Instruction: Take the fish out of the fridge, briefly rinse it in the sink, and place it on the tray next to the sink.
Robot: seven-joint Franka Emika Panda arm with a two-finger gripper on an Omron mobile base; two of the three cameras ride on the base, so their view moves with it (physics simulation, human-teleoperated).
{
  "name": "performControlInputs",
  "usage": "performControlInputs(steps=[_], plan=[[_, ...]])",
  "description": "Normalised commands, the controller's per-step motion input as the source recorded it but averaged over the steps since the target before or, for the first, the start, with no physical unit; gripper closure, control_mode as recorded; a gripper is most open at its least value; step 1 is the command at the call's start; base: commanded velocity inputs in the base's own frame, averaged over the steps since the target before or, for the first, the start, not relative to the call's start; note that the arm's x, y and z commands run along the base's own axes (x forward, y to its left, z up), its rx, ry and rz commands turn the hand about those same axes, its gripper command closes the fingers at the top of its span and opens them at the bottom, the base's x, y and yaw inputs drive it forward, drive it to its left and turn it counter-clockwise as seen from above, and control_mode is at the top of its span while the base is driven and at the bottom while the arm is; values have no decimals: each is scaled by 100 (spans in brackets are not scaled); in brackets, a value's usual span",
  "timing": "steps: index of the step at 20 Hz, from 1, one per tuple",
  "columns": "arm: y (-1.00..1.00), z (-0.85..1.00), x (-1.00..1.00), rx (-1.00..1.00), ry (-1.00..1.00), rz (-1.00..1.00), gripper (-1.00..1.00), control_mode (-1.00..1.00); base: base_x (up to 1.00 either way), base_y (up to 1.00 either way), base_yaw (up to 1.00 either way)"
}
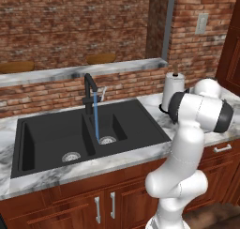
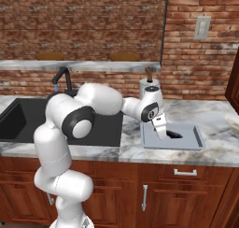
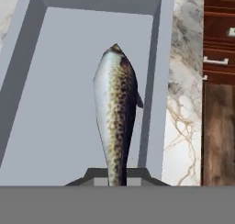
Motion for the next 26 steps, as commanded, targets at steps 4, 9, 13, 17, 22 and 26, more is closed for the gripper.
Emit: performControlInputs(steps=[4,9,13,17,22,26], plan=[[0,-3,35,-1,-4,-8,-100,-100,0,0,0],[0,-8,32,0,-2,-1,-100,-100,0,0,0],[0,3,0,0,0,-3,-100,-100,0,0,0],[0,57,-25,0,0,-4,-100,-100,0,0,0],[6,70,-100,2,-2,-6,-100,-100,0,0,0],[36,7,-100,0,-12,0,-100,-100,0,0,0]])
